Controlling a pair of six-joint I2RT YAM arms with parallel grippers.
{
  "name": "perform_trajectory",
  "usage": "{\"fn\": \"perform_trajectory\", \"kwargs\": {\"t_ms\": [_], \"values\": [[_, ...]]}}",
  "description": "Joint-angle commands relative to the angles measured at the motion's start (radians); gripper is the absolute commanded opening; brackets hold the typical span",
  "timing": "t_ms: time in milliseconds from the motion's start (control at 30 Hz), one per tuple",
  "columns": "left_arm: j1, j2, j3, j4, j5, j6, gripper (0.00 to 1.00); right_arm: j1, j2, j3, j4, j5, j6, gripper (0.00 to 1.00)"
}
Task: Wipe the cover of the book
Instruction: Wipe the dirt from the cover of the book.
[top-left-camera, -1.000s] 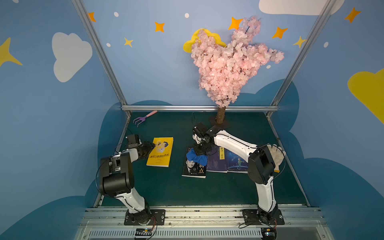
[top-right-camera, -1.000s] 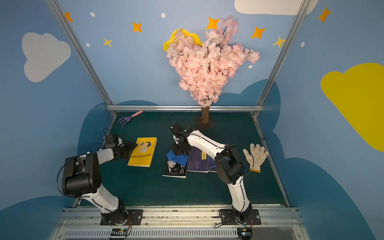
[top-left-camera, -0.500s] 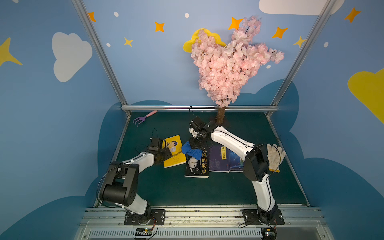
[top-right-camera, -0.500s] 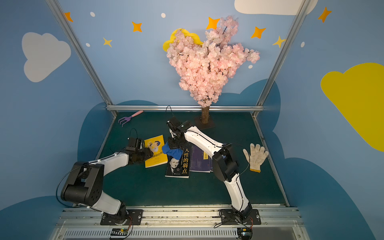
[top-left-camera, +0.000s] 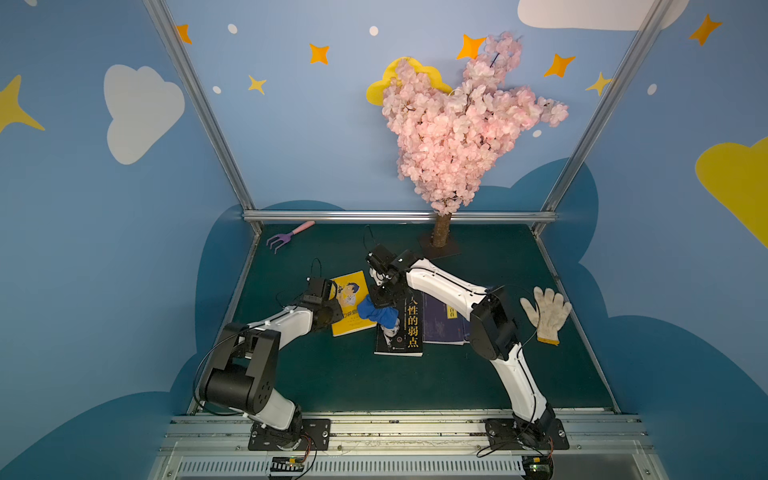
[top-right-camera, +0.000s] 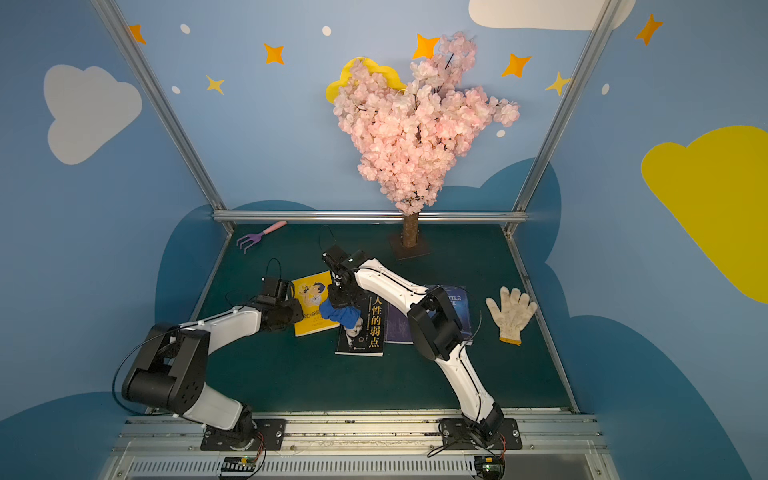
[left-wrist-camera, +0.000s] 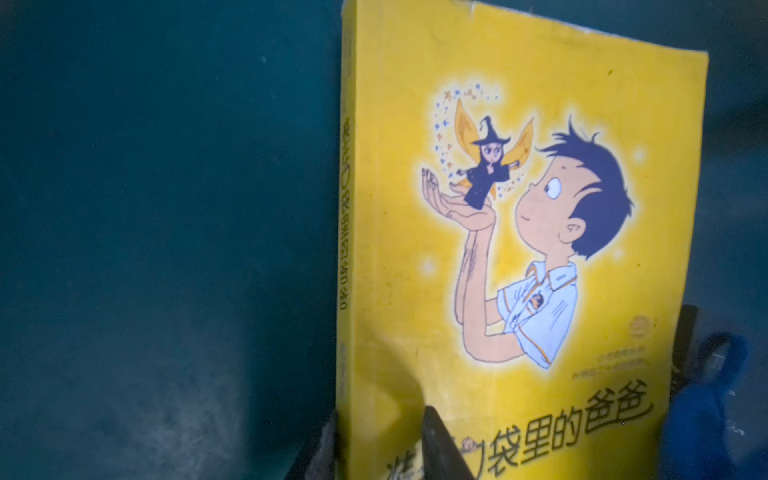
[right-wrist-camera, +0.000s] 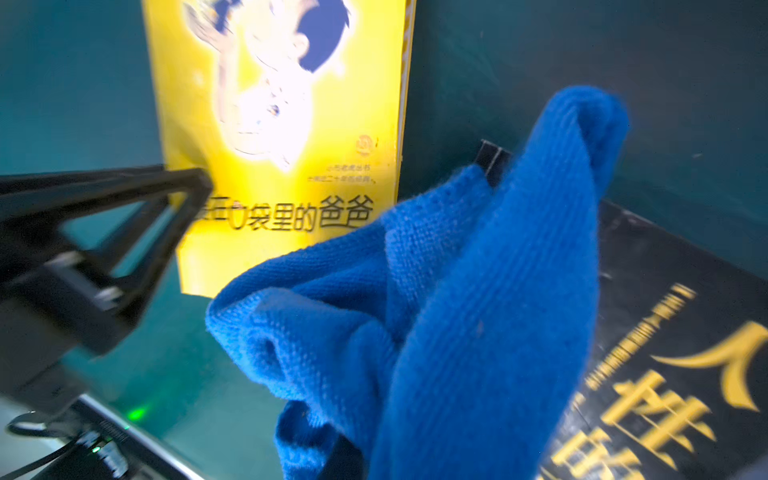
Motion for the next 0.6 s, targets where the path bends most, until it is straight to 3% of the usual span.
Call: {"fn": "perform_trajectory", "kwargs": {"t_ms": [0, 367, 567], "values": [[-0.01, 0.017, -0.003, -0.048, 0.054, 0.011, 0.28, 0.005, 0.041, 0.055, -0.033, -0.013, 0.002, 0.0], [-0.007, 0.024, -0.006, -0.036, 0.072, 0.012, 0.22, -0.077, 0.377, 0.418, -0.017, -0.064, 0.029, 0.0], [-0.007, 0.026, -0.004, -0.036, 0.086, 0.012, 0.22, -0.089, 0.42, 0.431, 0.097, -0.091, 0.064, 0.0]]}}
